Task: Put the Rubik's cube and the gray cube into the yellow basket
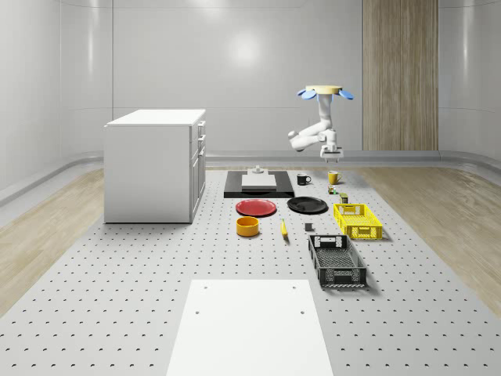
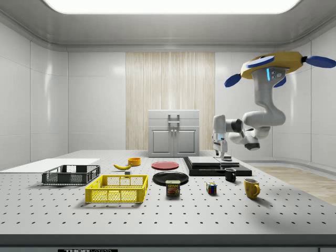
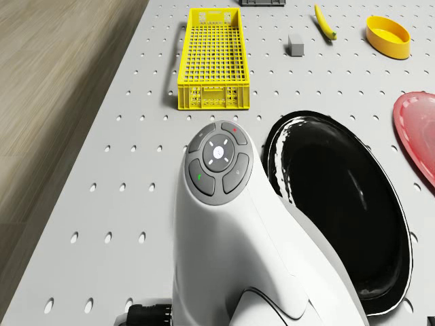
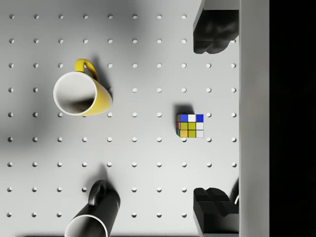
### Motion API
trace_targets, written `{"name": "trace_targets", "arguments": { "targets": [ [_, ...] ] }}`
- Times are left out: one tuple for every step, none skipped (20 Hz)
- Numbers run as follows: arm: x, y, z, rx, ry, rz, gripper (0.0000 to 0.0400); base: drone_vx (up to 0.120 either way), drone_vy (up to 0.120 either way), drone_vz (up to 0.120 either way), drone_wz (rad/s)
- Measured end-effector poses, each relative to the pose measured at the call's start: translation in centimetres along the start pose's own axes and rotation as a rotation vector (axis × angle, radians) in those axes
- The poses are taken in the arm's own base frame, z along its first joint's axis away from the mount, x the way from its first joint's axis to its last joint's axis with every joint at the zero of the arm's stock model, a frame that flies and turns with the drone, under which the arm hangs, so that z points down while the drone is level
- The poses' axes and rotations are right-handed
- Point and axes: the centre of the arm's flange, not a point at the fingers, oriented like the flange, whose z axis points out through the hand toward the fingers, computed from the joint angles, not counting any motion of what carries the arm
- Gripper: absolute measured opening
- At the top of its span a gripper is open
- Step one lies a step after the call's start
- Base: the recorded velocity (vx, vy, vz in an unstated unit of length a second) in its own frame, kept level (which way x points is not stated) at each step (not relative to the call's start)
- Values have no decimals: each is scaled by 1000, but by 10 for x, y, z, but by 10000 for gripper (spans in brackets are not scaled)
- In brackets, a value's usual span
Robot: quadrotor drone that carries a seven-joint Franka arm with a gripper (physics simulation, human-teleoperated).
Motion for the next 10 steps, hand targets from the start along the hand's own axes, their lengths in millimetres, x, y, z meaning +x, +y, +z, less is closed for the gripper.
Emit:
{"name": "trace_targets", "arguments": {
  "targets": [
    [0,0,0,-1,1,0,400,0,0,-120,0],
    [0,0,0,-1,1,0,400,0,0,-120,0],
    [0,0,0,-2,2,0,400,40,0,-120,0],
    [0,0,0,-2,2,0,400,120,0,-120,0],
    [0,0,0,-3,3,0,400,120,0,-120,0],
    [0,0,0,-3,3,0,400,120,0,-120,0],
    [0,0,0,-3,3,0,400,120,-40,-120,0],
    [0,0,0,-3,4,0,400,120,-120,-120,0],
    [0,0,0,-3,4,0,400,40,-120,-120,0],
    [0,0,0,-3,4,0,400,0,0,-120,0]
  ]
}}
